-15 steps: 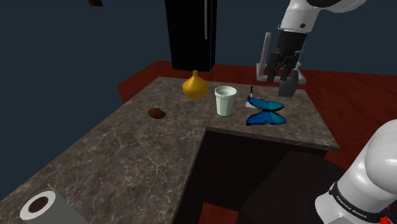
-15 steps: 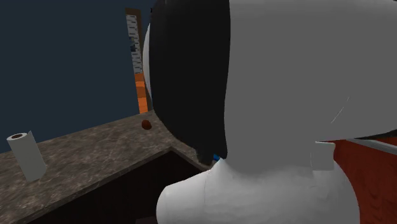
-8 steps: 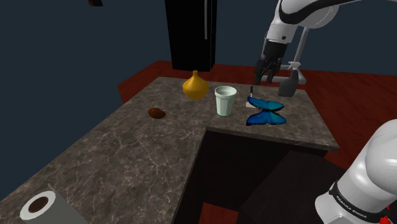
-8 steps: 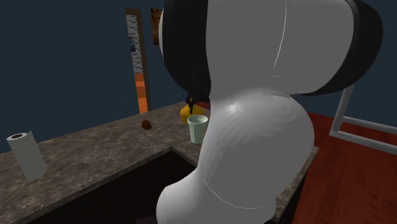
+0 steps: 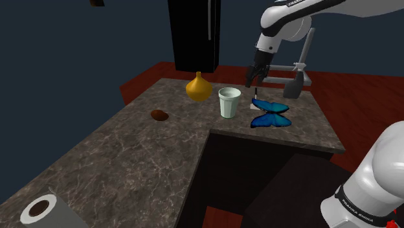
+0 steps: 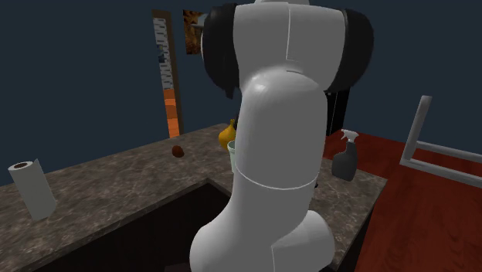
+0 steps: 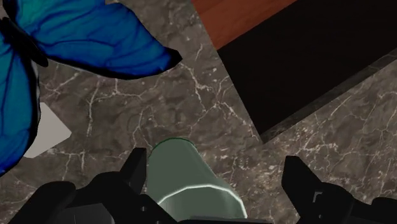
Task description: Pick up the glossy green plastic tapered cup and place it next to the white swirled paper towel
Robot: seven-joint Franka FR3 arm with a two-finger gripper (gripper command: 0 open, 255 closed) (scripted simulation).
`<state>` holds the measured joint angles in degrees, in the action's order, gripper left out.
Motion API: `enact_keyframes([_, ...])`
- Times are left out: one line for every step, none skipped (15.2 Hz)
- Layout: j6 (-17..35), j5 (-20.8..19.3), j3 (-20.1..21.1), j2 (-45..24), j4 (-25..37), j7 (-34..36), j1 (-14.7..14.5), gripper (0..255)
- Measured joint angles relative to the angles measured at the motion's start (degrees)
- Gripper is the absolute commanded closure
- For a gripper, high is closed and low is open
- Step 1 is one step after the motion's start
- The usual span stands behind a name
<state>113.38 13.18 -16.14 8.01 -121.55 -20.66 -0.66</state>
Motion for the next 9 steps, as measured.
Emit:
enact_keyframes([0.32,1.15,-0.45,-2.61,2.05,-1.43,-0.02,0])
enact_keyframes([0.71,2.04,-0.86,-4.25,3.08,-2.85,0.13,0])
enact_keyframes([1.09,3.35,-1.26,-7.07,5.28,-4.46,0.28,0])
enact_keyframes([1.21,4.57,-1.62,-9.63,7.29,-6.07,0.58,0])
enact_keyframes([1.42,5.73,-1.64,-11.83,9.07,-7.09,0.68,0])
enact_keyframes([1.28,6.97,-1.80,-14.47,11.46,-8.53,1.11,0])
enact_keyframes([1.15,8.07,-1.76,-16.70,13.55,-9.53,1.40,0])
enact_keyframes([0.97,9.11,-1.66,-18.85,15.64,-10.46,1.74,0])
enact_keyframes([0.73,10.23,-1.58,-21.23,17.95,-11.58,2.28,0])
